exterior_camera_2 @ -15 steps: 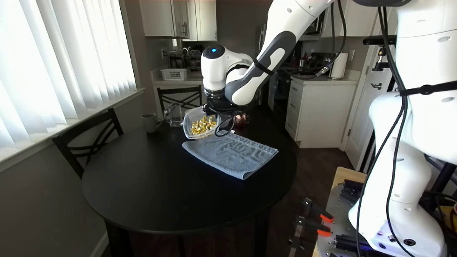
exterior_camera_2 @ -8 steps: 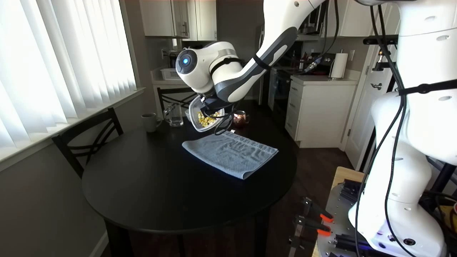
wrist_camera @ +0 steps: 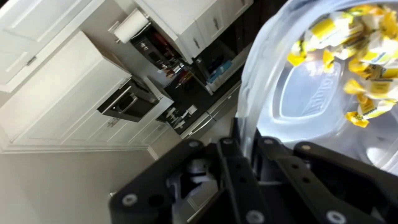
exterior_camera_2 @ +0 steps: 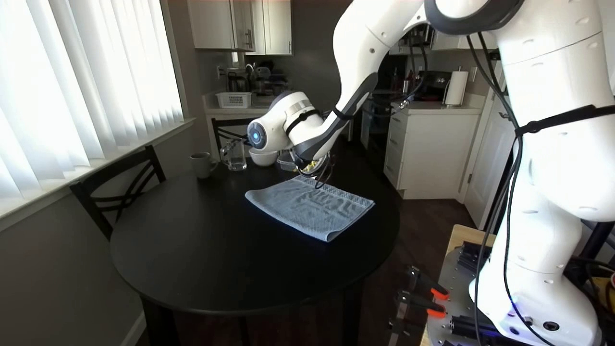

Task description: Pour the candy onto the blue towel.

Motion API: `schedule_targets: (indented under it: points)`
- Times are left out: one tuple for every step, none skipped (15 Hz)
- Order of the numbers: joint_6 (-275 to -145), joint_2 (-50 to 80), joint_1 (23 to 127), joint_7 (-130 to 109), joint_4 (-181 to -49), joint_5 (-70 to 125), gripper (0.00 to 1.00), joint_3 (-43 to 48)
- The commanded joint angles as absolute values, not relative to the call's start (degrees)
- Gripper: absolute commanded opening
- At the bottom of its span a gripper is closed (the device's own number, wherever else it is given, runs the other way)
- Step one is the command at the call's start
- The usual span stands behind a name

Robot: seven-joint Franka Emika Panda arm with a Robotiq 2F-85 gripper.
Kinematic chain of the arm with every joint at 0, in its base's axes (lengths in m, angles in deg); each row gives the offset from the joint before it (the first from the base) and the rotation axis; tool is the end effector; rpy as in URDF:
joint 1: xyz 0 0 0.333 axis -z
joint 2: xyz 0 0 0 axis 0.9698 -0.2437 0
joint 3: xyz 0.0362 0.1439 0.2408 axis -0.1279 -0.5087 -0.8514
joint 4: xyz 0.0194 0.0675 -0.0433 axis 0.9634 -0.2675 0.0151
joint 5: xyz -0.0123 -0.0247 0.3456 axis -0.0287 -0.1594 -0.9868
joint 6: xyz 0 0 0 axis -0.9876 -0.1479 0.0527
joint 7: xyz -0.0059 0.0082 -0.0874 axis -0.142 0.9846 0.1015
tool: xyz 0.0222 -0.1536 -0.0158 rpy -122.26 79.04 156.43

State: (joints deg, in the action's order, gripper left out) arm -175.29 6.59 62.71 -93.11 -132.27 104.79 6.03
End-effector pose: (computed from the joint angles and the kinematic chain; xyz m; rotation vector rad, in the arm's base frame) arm 0.5671 -0.0783 0.2878 1.7075 -0.5596 0.6266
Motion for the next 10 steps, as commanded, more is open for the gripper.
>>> schedule_targets:
  points:
    - [-165.6,-0.2,66.0,-92.2,-128.5,109.5,0.05,3.6]
    - [-162.7,-1.6,66.2,-91.5,-127.7,110.5,0.05,3.3]
    - [-159.8,-3.0,66.2,-91.2,-127.2,111.7,0.05,3.0]
    - [-157.0,-4.1,66.1,-90.8,-126.7,113.0,0.05,2.8]
    - [-154.2,-5.2,65.9,-90.7,-126.3,114.7,0.05,2.7]
    - [-152.2,-5.7,66.0,-90.6,-126.2,116.0,0.05,2.3]
    - [-150.5,-6.5,66.2,-91.1,-126.0,117.2,0.05,1.7]
    - [-149.4,-6.7,66.4,-91.2,-126.0,118.3,0.05,1.2]
    - [-148.4,-7.1,66.5,-91.5,-125.8,118.8,0.05,0.7]
    - [-147.7,-7.1,66.7,-91.4,-125.9,119.4,0.05,0.3]
